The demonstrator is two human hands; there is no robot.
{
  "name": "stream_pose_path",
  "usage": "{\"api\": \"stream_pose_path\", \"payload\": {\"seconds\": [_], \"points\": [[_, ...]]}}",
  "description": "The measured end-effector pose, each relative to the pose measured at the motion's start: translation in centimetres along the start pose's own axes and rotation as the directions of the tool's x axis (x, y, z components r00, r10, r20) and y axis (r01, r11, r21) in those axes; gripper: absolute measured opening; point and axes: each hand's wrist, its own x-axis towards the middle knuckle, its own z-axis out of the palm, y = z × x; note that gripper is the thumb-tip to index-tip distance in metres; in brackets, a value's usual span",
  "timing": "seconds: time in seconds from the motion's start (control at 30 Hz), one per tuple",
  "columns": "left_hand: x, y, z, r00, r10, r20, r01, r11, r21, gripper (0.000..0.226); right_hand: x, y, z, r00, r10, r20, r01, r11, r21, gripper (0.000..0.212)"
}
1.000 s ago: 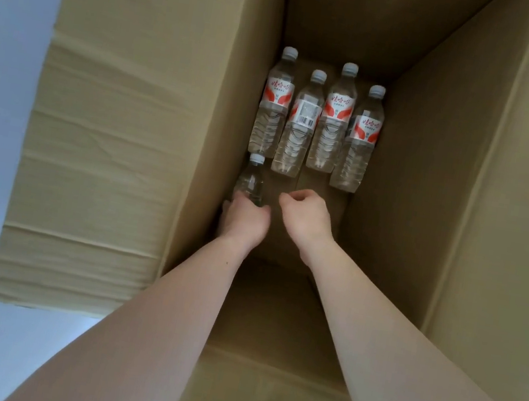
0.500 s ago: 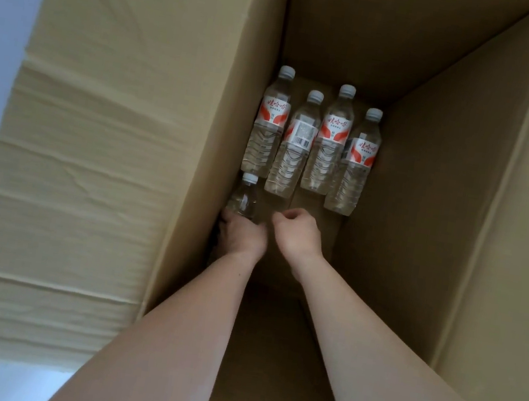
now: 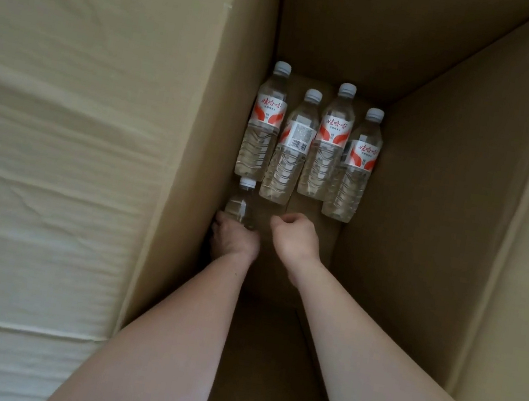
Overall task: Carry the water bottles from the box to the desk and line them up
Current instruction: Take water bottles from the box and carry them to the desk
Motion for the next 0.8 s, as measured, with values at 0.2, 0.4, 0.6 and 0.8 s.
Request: {"api": "stream_pose_path", "payload": {"seconds": [0.2,0.4,0.6,0.8], "points": [[0.7,0.1,1.4,0.999,-0.025,-0.035,0.026,0.999,0.035,0.081,1.1,-0.2,-0.2,1.000,-0.001,-0.015,0.001,1.000,-0.006,0.014],[0.4,-0.3,2.5,0.992,-0.012,-0.124,0.015,1.000,0.016,0.078,1.8,-0.4,-0.4,1.000,-0.005,-0.014,0.005,1.000,0.002,0.010],[0.6,-0.3,2.2,0.993,-0.036,-0.110,0.021,0.991,-0.130,0.082,1.7,-0.3,-0.8,1.000,-0.001,-0.013,0.001,1.000,-0.013,0.012],[-0.7,-1.0,0.9,0.997,0.048,-0.056,-0.059,0.975,-0.214,0.084,0.9,-1.0,-1.4,1.000,-0.026,-0.013,0.026,1.000,-0.015,0.011]]}}
